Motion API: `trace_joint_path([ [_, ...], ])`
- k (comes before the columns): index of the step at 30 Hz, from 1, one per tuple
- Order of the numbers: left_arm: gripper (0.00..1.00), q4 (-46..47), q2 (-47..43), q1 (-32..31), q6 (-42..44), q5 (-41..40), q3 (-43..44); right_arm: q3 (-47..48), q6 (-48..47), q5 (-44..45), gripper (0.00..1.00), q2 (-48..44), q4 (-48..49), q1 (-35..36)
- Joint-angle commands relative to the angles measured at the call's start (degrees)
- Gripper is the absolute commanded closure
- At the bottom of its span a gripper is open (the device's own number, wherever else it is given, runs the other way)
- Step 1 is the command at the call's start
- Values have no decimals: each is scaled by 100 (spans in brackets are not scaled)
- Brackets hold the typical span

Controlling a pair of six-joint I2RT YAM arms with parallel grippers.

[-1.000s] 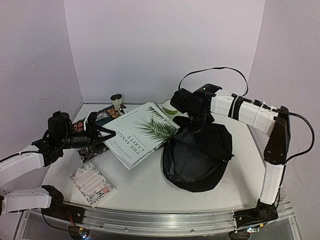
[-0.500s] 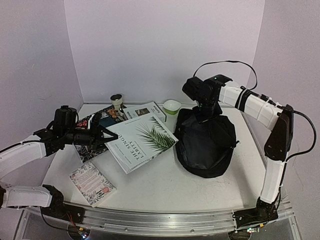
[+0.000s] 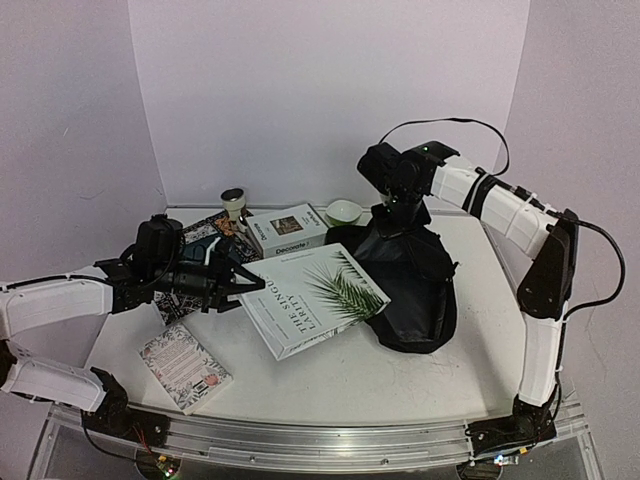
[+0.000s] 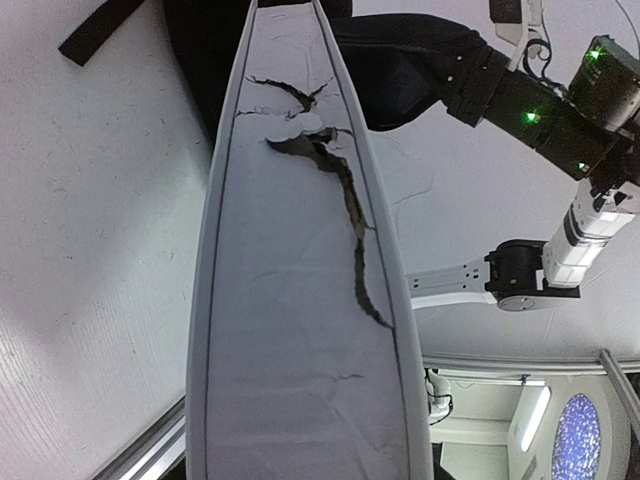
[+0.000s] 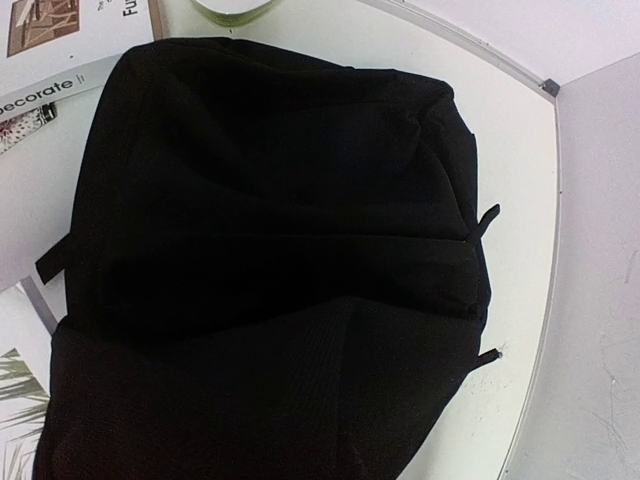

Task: Pack the student bag
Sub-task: Place the book in the largest pocket of the bag.

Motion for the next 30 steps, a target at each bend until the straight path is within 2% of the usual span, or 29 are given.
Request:
trace_joint_path([
  [1,79,715,-113,23,-220,37,580,129,150,75,100,7,80,74],
  [12,77,712,171,-88,-395,480,542,402,121,180,100,190,45,74],
  [21,78,726,1119,-897,-152,242,958,196,181,261,100,15,1,75],
  [25,79,730,1334,-923,-84,222,1067,-31,210,359,100,-209,-28,75],
  [30,84,725,1503,-885,-105,-289,1076,-494,343,381,100,-570,-76,78],
])
